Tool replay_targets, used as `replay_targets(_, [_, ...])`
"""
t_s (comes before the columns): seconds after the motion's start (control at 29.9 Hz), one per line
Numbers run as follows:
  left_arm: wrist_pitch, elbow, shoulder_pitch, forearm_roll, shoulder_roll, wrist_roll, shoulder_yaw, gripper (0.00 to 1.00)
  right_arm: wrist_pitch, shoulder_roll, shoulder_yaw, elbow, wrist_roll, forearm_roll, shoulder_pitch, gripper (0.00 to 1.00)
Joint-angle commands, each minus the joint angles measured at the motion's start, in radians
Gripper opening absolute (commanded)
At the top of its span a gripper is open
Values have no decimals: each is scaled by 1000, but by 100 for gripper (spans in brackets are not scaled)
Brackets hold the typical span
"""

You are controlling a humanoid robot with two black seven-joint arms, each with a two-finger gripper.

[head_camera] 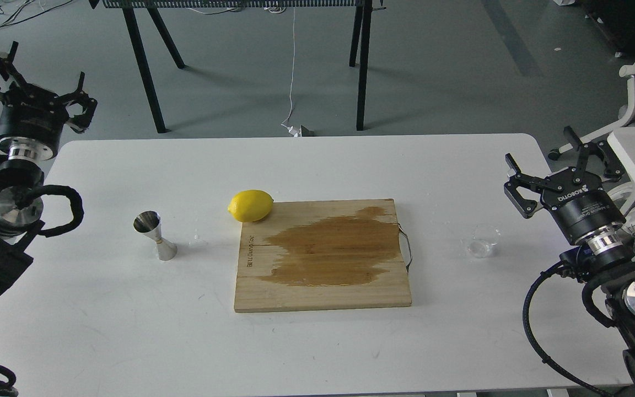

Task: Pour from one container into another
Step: 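Raise the left arm and swing the left gripper toward the metal jigger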

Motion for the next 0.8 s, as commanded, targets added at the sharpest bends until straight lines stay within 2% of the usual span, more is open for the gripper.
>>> replay_targets(0.0, [0, 4, -4, 122, 102, 1, -4, 100, 0, 0, 15, 1, 0, 1, -1, 99])
replay_targets(0.13, [0, -16, -30, 291, 214, 1, -7, 100, 0, 0, 14, 1, 0, 1, -1, 99])
replay_targets(0.37, [0, -31, -73, 523, 306, 1, -9, 99, 0, -2, 14, 0, 0, 1, -6, 99])
replay_targets(0.54, [0, -38, -83, 615, 303, 1, -9, 99, 0, -2, 15, 0, 0, 1, -20, 99])
replay_targets(0.67, [0, -39, -86, 618, 241, 1, -9, 99, 0, -2, 15, -2, 0, 1, -29, 99])
replay_targets(0.77, [0, -88, -85, 614, 234, 1, -1, 99, 0, -2, 15, -3, 0, 1, -30, 99])
